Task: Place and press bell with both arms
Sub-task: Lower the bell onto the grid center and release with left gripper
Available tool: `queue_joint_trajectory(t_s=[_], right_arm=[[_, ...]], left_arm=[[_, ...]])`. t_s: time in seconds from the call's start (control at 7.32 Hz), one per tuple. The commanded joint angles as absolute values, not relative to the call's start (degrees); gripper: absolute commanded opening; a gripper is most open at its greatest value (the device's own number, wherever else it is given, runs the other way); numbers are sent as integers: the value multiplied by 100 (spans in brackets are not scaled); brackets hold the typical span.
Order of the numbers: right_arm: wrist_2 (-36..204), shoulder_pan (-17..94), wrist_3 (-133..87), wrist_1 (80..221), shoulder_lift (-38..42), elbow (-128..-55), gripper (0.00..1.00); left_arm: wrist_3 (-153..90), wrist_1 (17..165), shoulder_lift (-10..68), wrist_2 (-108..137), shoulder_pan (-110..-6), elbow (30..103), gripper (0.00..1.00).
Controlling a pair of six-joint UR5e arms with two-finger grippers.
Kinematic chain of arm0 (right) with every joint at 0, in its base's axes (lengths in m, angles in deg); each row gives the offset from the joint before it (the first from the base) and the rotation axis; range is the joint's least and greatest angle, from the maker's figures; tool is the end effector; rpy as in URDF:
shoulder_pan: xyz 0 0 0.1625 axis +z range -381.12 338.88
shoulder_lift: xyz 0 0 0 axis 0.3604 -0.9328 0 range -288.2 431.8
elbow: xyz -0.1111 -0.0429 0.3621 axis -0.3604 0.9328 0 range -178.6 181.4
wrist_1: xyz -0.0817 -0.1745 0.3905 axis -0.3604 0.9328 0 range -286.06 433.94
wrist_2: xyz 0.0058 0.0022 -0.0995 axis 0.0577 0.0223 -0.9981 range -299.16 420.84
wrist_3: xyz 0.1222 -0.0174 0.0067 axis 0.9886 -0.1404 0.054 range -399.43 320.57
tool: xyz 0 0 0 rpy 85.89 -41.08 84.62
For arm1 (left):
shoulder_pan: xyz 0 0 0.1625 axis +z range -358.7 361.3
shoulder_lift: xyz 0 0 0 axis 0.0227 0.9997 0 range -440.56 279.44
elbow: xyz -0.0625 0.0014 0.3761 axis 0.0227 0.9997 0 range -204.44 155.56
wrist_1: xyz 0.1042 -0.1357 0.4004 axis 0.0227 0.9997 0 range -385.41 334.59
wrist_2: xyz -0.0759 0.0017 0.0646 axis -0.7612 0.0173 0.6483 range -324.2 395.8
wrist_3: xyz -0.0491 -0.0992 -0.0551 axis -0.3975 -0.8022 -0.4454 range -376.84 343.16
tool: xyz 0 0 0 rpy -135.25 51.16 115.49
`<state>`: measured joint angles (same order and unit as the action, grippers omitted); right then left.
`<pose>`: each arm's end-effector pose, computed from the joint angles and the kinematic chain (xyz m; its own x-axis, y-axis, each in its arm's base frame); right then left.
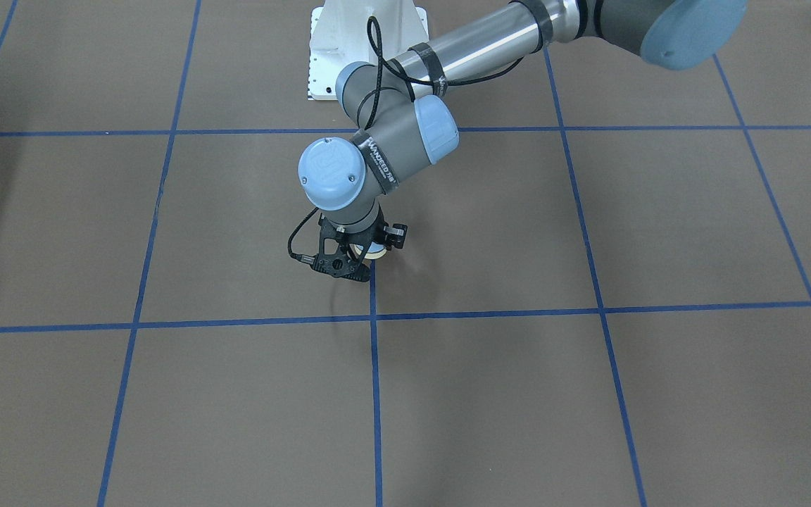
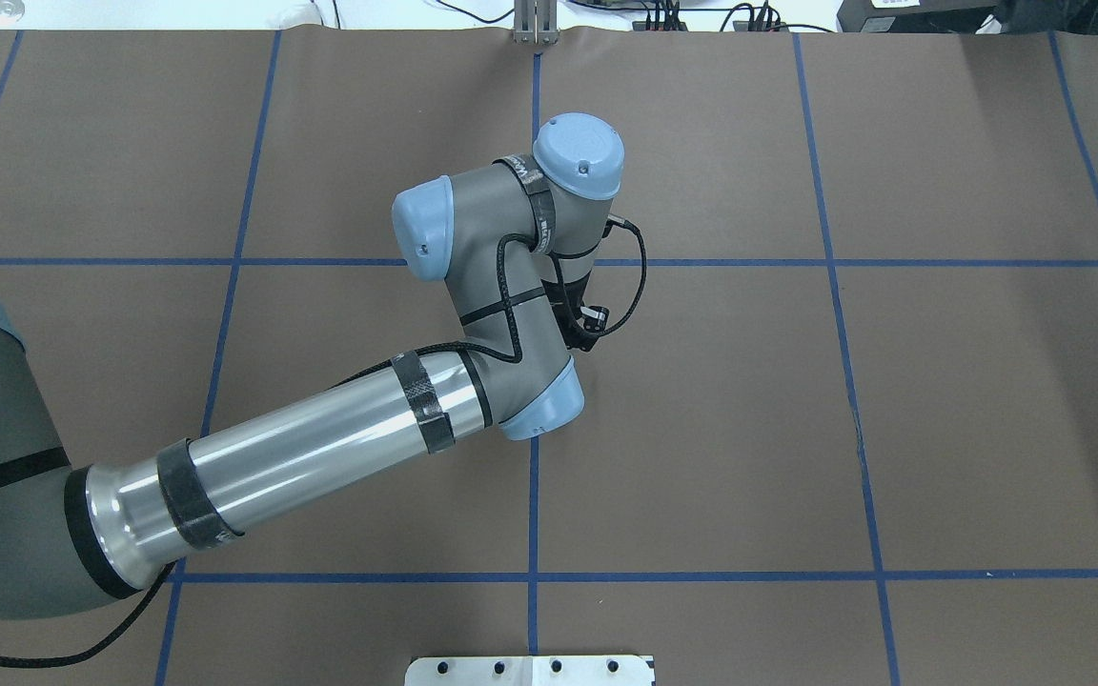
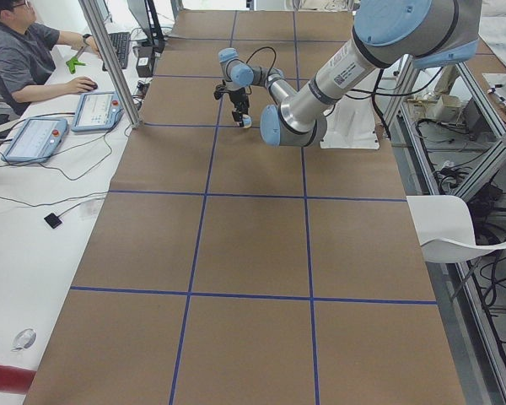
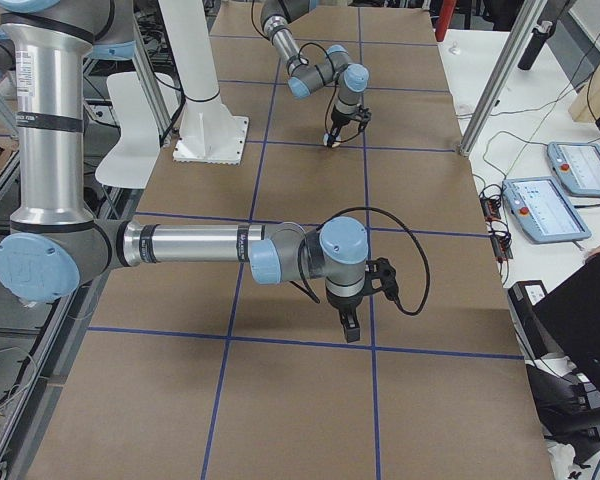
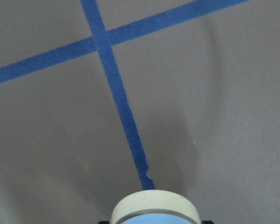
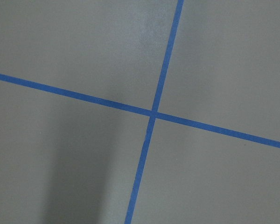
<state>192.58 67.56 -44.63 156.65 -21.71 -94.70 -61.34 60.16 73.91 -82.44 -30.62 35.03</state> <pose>0.0394 -0.5059 0.5979 0.7382 -0.2203 0.6376 0.0900 0.9689 0.2305 0.6635 -0.5015 0.1411 0.7089 0.2988 -0.6389 -0.3391 0.9387 0.0627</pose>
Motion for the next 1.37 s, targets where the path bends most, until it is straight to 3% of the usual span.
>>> queue_joint_trajectory(t_s=[0.0, 0.14, 0.82, 1.23], right_arm=[[19250, 6756, -4470, 15665, -2189, -9458, 100], [19250, 6756, -4461, 15665, -2189, -9466, 100], [19355, 6756, -4444, 15674, -2128, -9510, 100], [20186, 6756, -4444, 15656, -1909, -9589, 99]], left_arm=[[-6131, 6229, 7273, -8241, -3060, 3497, 67], [-6131, 6248, 7264, -8233, -3069, 3515, 100], [-5878, 6126, 7281, -8083, -3708, 4076, 100], [-4691, 4960, 7124, -8101, -4551, 5164, 100]])
